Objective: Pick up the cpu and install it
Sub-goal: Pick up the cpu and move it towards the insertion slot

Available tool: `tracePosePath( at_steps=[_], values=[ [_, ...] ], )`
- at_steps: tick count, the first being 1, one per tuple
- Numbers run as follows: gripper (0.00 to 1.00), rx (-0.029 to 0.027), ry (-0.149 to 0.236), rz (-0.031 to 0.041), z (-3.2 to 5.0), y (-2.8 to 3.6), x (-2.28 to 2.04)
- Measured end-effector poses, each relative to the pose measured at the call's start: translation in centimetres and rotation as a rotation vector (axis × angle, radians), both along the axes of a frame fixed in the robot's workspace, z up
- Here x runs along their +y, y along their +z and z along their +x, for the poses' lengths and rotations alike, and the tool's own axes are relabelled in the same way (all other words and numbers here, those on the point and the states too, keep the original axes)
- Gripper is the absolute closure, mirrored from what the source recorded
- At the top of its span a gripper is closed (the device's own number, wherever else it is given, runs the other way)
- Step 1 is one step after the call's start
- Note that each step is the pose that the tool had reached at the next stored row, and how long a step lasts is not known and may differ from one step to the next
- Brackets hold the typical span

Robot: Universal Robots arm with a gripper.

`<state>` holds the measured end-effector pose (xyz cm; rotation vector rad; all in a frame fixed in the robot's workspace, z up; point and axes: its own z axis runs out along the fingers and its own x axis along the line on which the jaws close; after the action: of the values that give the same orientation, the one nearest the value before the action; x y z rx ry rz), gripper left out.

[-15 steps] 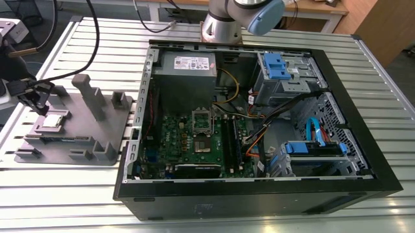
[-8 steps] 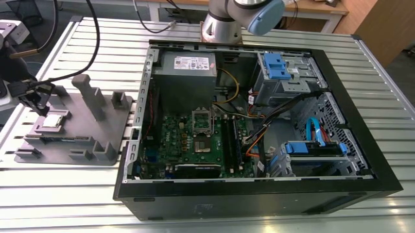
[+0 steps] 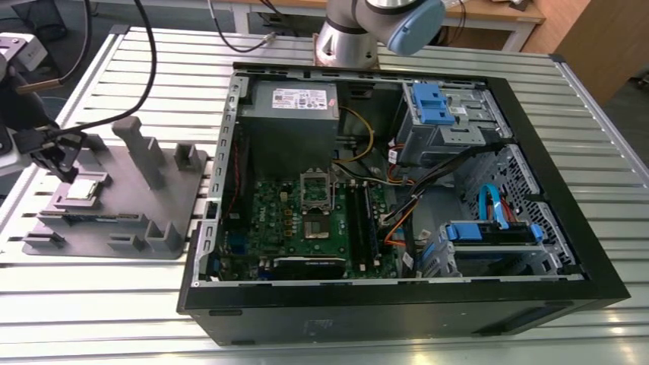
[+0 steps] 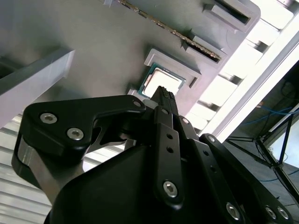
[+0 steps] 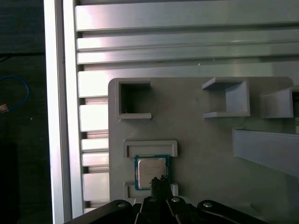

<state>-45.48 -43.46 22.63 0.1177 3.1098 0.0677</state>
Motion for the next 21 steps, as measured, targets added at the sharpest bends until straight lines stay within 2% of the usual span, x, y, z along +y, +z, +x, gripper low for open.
tracePosePath(
  at_steps=[5,10,14,21],
  values=[
    [0.89,0.0000,0.000,0.0000,-0.01,-0.38,0.00],
    [0.89,0.0000,0.000,-0.0001,-0.01,-1.17,0.00],
    [0.89,0.0001,0.001,0.0006,-0.02,-1.54,0.00],
    [0.89,0.0002,0.028,0.0047,-0.01,-1.99,0.07]
  ],
)
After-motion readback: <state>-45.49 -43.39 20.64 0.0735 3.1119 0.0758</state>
